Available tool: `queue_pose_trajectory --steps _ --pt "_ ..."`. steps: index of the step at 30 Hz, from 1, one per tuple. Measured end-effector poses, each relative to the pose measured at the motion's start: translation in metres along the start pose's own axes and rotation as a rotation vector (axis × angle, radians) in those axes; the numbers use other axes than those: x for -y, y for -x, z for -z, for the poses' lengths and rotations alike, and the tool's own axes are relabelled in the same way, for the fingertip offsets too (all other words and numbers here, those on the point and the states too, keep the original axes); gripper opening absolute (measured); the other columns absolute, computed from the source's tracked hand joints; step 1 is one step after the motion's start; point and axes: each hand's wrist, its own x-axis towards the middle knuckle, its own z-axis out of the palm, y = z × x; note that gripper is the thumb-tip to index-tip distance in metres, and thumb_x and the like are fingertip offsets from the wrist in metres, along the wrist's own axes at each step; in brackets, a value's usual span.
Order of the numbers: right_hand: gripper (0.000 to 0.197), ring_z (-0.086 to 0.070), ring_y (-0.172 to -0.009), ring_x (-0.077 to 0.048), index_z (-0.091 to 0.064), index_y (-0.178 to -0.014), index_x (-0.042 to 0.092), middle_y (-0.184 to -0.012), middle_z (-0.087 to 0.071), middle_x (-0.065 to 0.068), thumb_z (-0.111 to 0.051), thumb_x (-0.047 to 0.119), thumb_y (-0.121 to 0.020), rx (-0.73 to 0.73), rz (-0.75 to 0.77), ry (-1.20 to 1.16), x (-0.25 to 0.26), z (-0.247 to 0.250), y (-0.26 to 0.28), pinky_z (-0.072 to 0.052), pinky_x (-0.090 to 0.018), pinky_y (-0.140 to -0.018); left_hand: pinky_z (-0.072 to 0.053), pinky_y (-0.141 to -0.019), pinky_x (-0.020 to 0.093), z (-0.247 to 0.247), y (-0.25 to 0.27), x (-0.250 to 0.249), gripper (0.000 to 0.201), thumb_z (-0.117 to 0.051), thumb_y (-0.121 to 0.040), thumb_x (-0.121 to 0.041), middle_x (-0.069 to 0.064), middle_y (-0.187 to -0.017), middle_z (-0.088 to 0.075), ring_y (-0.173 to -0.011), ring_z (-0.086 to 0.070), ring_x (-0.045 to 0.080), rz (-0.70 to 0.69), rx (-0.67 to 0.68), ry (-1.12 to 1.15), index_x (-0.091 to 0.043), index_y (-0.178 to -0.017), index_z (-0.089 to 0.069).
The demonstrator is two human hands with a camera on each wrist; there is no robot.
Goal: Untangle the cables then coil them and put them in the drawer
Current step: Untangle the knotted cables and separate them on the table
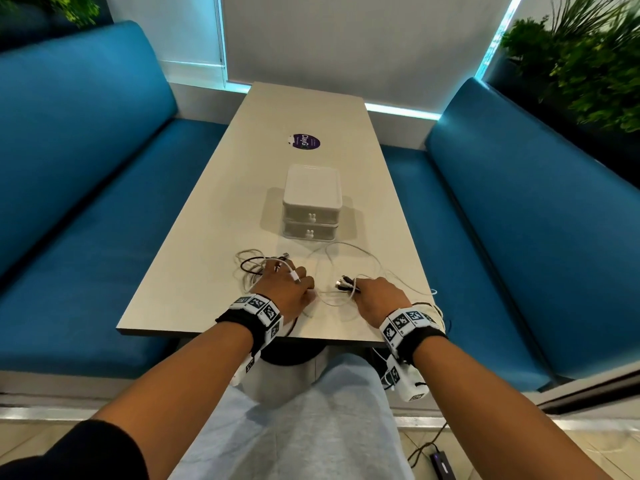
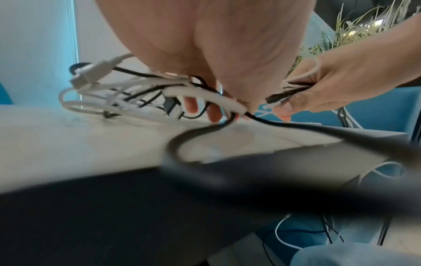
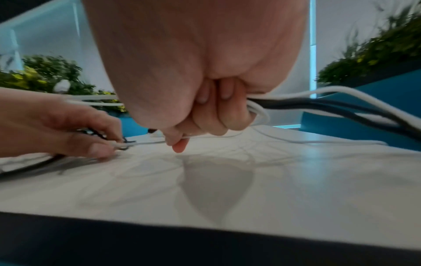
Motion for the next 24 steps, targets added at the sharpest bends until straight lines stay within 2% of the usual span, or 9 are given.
queue_pose_trajectory --steps 2,4,6,9,12,14,15,20,24 --pt "0.023 -0.065 -0.092 -0.031 -0.061 -0.107 0.015 -0.104 -0.067 -0.01 -0.04 0.019 -0.096 0.003 -0.105 0.032 -0.02 0.003 0.001 -0.049 -0.035 -0.073 -0.029 -0.098 0.049 -0.003 0.003 0.01 0.03 -0.041 -0.097 -0.038 -0.001 -0.112 -0.061 -0.115 -0.051 0.031 0.0 0.011 -0.035 -0.022 -0.109 -0.063" --pt "0.029 -0.065 -0.101 -0.031 -0.061 -0.111 0.011 -0.11 -0.066 -0.011 -0.038 0.011 -0.094 0.018 -0.259 0.054 -0.049 0.009 0.005 -0.049 -0.037 -0.079 -0.026 -0.099 0.049 -0.003 0.006 0.019 0.031 -0.04 -0.098 -0.038 0.0 -0.115 -0.059 -0.116 -0.05 0.031 0.026 0.029 -0.044 -0.021 -0.112 -0.061" --pt "0.03 -0.063 -0.106 -0.033 -0.062 -0.112 0.008 -0.114 -0.064 -0.013 -0.039 0.011 -0.094 0.039 -0.393 0.078 -0.077 0.017 0.008 -0.049 -0.044 -0.091 -0.024 -0.103 0.048 -0.003 0.008 0.024 0.032 -0.036 -0.099 -0.041 -0.002 -0.118 -0.056 -0.118 -0.047 0.028 0.032 0.047 -0.044 -0.022 -0.113 -0.058" --pt "0.027 -0.061 -0.104 -0.037 -0.06 -0.112 0.004 -0.115 -0.063 -0.017 -0.043 0.013 -0.094 0.03 -0.508 0.008 -0.091 0.029 0.007 -0.051 -0.044 -0.089 -0.023 -0.106 0.048 -0.001 0.008 0.023 0.03 -0.035 -0.099 -0.04 -0.002 -0.119 -0.053 -0.119 -0.045 0.026 0.036 0.054 -0.042 -0.023 -0.113 -0.056" --pt "0.022 -0.061 -0.1 -0.034 -0.057 -0.109 0.004 -0.115 -0.062 -0.015 -0.045 0.013 -0.092 0.046 -0.506 -0.017 -0.083 0.035 0.002 -0.052 -0.04 -0.086 -0.025 -0.106 0.049 0.001 0.005 0.017 0.026 -0.04 -0.097 -0.037 -0.001 -0.117 -0.055 -0.117 -0.045 0.027 0.036 0.037 -0.019 -0.022 -0.11 -0.057" --pt "0.017 -0.06 -0.088 -0.033 -0.057 -0.099 0.006 -0.104 -0.062 -0.011 -0.045 0.013 -0.09 0.044 -0.458 -0.047 -0.071 0.035 -0.003 -0.053 -0.039 -0.08 -0.026 -0.104 0.048 0.002 0.005 0.015 0.023 -0.045 -0.094 -0.034 0.001 -0.112 -0.057 -0.114 -0.048 0.028 0.021 0.012 -0.003 -0.021 -0.105 -0.059" --pt "0.018 -0.059 -0.085 -0.032 -0.058 -0.099 0.006 -0.099 -0.061 -0.01 -0.045 0.014 -0.091 0.046 -0.429 -0.055 -0.065 0.033 -0.006 -0.053 -0.037 -0.076 -0.027 -0.103 0.048 0.002 0.005 0.015 0.021 -0.047 -0.092 -0.033 0.001 -0.109 -0.058 -0.112 -0.05 0.029 0.013 -0.001 0.007 -0.02 -0.102 -0.06" --pt "0.03 -0.062 -0.089 -0.032 -0.059 -0.111 0.005 -0.108 -0.065 -0.016 -0.047 0.029 -0.097 0.083 -0.288 -0.217 -0.035 0.014 -0.013 -0.047 -0.033 -0.07 -0.028 -0.102 0.044 -0.002 0.004 0.016 0.018 -0.048 -0.09 -0.035 -0.001 -0.108 -0.057 -0.109 -0.05 0.026 0.001 -0.007 0.053 -0.023 -0.1 -0.058" --pt "0.031 -0.063 -0.091 -0.033 -0.062 -0.109 0.005 -0.102 -0.067 -0.016 -0.046 0.028 -0.094 0.124 -0.203 -0.406 -0.016 0.006 -0.012 -0.044 -0.03 -0.069 -0.027 -0.102 0.042 -0.006 0.005 0.016 0.023 -0.049 -0.09 -0.035 -0.001 -0.113 -0.057 -0.11 -0.051 0.026 -0.016 -0.03 0.122 -0.023 -0.107 -0.058"
